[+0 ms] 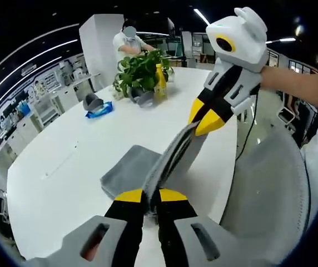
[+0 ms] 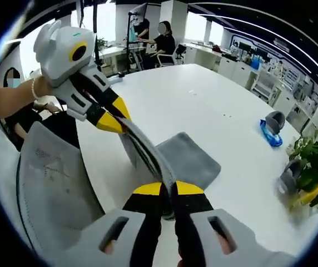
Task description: Fold the towel on the table until its edges align and the towel forms a compact rectangular stack.
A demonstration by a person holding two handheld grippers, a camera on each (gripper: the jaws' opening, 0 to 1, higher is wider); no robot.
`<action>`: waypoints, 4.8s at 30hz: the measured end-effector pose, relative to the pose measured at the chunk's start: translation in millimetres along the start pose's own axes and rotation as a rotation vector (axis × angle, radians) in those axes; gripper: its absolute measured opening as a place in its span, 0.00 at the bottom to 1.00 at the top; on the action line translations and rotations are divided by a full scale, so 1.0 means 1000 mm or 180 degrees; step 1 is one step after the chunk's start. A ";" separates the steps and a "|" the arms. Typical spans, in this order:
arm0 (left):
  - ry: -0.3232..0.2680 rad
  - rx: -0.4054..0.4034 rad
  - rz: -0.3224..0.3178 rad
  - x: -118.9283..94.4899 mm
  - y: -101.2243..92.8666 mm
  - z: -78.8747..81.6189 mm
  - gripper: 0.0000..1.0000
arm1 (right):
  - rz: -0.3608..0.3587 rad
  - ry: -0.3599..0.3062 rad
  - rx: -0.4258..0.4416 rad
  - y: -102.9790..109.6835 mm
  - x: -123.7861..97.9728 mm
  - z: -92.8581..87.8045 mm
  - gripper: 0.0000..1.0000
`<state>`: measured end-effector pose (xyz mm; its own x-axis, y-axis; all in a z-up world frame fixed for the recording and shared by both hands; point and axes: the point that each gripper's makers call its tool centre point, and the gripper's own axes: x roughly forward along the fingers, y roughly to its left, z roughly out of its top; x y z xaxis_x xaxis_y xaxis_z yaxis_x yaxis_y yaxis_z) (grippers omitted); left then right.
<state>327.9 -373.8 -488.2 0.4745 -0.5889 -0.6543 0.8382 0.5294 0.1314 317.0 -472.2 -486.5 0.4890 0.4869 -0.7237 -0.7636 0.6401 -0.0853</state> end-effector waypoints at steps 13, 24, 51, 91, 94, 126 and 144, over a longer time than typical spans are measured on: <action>0.0116 -0.0080 0.0073 0.045 0.031 -0.003 0.08 | -0.0152 0.0092 0.0115 -0.043 0.041 -0.004 0.04; 0.0109 -0.0108 0.0194 0.081 0.059 -0.005 0.08 | -0.0226 -0.0003 0.0303 -0.075 0.077 -0.005 0.05; 0.0242 -0.0442 0.0350 0.171 0.106 -0.051 0.08 | -0.0455 0.0024 0.0582 -0.126 0.171 -0.034 0.07; -0.0274 -0.1468 0.0669 0.120 0.100 -0.079 0.23 | -0.0440 -0.0444 0.1645 -0.120 0.136 -0.048 0.25; -0.0264 -0.1535 0.0647 0.129 0.103 -0.083 0.26 | -0.0416 -0.0405 0.1628 -0.122 0.142 -0.050 0.26; -0.0540 -0.1699 0.0405 0.127 0.098 -0.046 0.04 | -0.0242 -0.0569 0.1523 -0.108 0.134 -0.025 0.05; -0.0964 -0.1330 0.0625 0.058 0.091 0.013 0.04 | -0.0416 -0.1091 0.1392 -0.095 0.053 0.019 0.04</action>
<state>435.0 -367.5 -504.6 0.7191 -0.5713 -0.3956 0.5772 0.8081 -0.1176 423.1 -495.9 -504.1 0.7322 0.5055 -0.4565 -0.4777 0.8589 0.1849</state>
